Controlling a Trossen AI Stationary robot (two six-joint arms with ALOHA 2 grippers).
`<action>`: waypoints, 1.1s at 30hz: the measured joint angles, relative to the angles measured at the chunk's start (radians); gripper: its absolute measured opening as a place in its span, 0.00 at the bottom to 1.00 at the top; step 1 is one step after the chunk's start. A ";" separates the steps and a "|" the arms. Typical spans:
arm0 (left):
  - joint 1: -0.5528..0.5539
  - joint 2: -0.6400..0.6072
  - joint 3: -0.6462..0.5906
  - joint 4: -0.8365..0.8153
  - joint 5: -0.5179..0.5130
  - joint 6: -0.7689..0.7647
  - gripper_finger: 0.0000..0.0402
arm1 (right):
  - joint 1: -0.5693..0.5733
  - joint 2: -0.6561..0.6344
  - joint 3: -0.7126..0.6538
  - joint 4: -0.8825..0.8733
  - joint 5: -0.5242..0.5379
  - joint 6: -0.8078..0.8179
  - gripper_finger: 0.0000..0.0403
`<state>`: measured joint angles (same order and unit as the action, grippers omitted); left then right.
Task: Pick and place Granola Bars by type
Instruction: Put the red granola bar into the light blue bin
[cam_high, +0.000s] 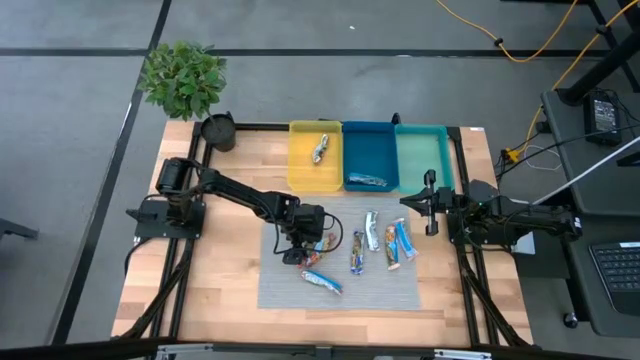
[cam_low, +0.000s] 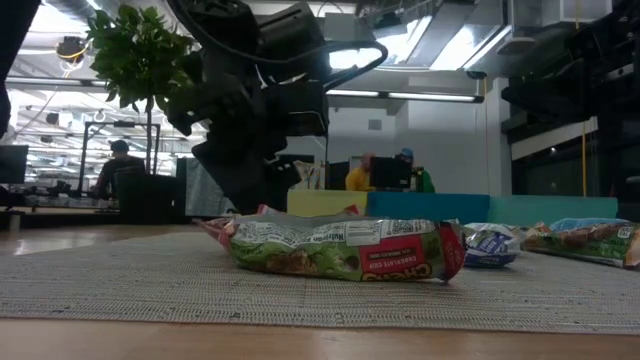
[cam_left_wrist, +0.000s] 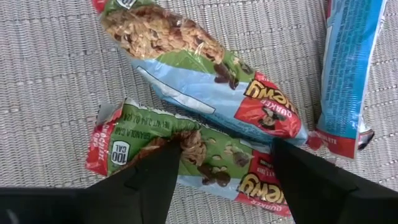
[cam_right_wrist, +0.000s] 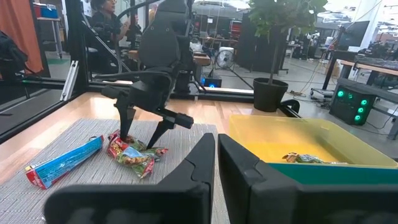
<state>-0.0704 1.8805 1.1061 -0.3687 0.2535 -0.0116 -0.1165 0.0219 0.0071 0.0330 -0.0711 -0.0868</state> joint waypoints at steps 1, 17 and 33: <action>0.000 0.000 0.000 0.000 -0.004 0.000 0.59 | 0.000 0.000 0.000 0.000 0.000 0.000 0.06; -0.008 -0.004 -0.001 -0.002 -0.070 -0.005 0.13 | 0.000 0.000 0.000 0.000 0.000 0.000 0.06; -0.008 -0.261 0.051 -0.155 -0.256 0.016 0.06 | 0.000 0.000 0.000 0.000 0.000 0.000 0.06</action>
<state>-0.0780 1.6197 1.1572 -0.5236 -0.0020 0.0046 -0.1162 0.0223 0.0068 0.0333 -0.0715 -0.0868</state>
